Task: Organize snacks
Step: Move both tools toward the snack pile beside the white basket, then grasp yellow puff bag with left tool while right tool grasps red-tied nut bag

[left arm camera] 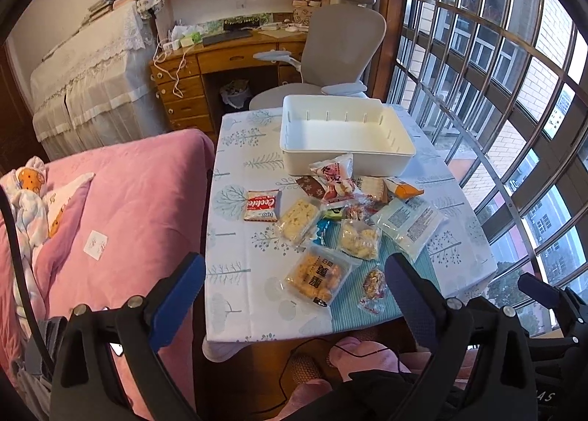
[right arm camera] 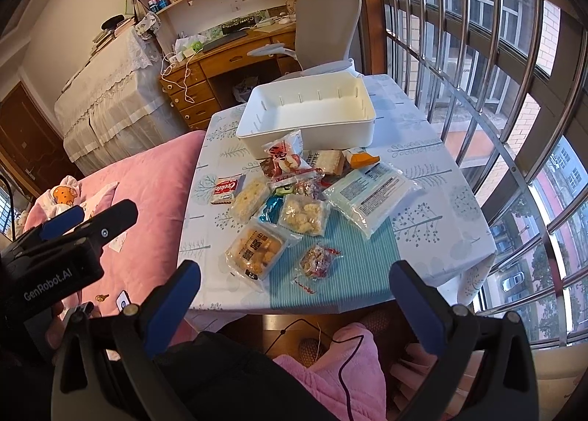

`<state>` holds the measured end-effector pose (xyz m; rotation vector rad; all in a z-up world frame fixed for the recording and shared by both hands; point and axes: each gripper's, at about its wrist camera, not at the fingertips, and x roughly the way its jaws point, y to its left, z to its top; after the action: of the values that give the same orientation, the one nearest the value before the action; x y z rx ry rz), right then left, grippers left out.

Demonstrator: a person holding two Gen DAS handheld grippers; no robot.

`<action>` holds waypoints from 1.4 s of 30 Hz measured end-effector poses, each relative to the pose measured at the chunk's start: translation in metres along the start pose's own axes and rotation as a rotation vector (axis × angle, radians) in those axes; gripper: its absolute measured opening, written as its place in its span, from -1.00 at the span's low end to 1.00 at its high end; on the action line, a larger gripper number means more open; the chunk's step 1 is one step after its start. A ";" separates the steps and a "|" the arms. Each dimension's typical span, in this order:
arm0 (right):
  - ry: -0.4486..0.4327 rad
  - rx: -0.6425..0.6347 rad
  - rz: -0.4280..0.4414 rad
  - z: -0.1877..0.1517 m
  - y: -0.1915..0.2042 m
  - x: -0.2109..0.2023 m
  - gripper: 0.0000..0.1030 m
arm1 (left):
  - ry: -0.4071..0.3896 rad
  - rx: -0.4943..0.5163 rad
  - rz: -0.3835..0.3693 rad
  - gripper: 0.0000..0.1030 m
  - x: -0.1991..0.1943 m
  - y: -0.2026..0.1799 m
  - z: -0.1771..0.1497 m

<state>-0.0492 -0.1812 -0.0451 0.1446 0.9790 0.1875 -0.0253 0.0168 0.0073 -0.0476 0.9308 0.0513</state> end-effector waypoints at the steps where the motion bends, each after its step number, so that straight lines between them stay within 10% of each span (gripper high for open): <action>1: 0.002 0.006 0.001 0.000 -0.001 0.000 1.00 | 0.009 -0.007 -0.006 0.90 0.002 0.002 0.000; 23: 0.291 0.193 0.058 0.012 -0.037 0.089 0.99 | 0.272 -0.124 -0.029 0.90 0.093 0.006 -0.004; 42: 0.719 0.484 0.037 -0.013 -0.074 0.238 0.59 | 0.725 -0.289 -0.133 0.89 0.260 -0.004 -0.024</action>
<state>0.0761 -0.2002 -0.2602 0.5652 1.7307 0.0264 0.1109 0.0175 -0.2155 -0.4171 1.6368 0.0449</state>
